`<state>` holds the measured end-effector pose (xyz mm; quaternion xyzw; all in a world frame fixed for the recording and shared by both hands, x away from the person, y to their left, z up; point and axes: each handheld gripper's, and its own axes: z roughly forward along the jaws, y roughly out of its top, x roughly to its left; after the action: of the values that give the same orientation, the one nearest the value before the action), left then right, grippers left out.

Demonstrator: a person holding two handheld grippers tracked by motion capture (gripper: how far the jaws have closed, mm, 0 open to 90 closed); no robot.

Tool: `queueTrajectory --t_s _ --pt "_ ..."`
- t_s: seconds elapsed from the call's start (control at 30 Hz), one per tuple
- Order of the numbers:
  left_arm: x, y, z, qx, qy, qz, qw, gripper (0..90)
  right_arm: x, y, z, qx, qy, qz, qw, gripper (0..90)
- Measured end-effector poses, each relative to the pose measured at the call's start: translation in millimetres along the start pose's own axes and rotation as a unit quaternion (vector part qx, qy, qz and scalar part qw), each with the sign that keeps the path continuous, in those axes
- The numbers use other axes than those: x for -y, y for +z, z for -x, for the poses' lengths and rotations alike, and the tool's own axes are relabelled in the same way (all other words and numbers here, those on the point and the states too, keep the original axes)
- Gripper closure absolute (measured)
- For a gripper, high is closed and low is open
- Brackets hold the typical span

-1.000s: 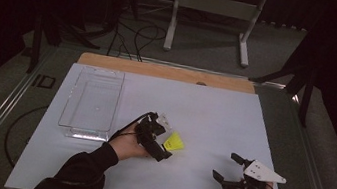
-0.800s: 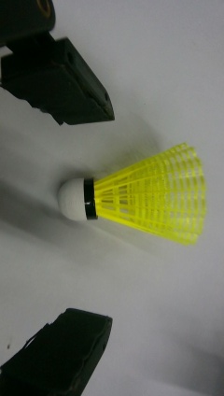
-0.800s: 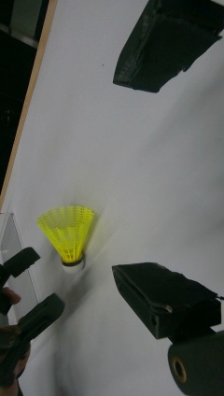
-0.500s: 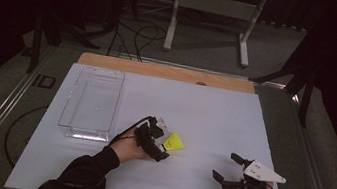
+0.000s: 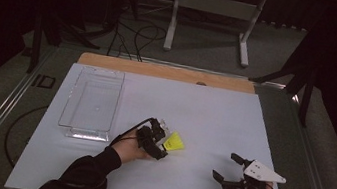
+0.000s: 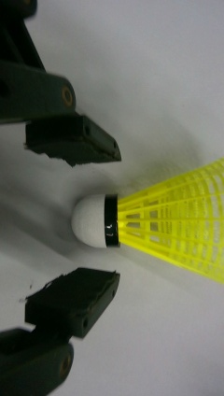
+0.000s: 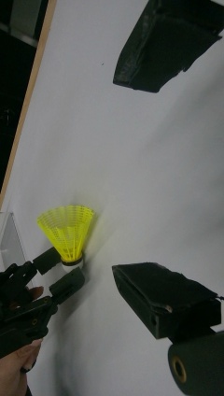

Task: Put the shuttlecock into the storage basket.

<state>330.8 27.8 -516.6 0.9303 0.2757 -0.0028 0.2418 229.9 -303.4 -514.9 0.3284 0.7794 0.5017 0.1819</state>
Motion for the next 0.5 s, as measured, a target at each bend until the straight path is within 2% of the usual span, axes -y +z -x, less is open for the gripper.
queueTrajectory --t_s 0.1,0.23,0.37,0.5 --pt "-0.5 0.1 0.0 -0.003 -0.004 -0.001 1.0 41.3 0.0 0.2 -0.1 -0.001 -0.001 0.0 1.0 8.7" --pt "-2.2 1.9 1.9 0.005 0.002 -0.012 0.9999 46.7 0.1 0.5 0.0 -0.001 0.0 -0.001 1.0 8.7" --pt "-2.7 3.9 2.9 0.004 -0.001 -0.014 0.9999 53.5 0.0 0.4 -0.2 -0.002 0.0 -0.001 1.0 8.7" --pt "-3.8 3.7 2.3 0.004 0.0 -0.018 0.9998 56.1 0.2 0.5 0.0 -0.002 0.002 -0.001 1.0 8.7"
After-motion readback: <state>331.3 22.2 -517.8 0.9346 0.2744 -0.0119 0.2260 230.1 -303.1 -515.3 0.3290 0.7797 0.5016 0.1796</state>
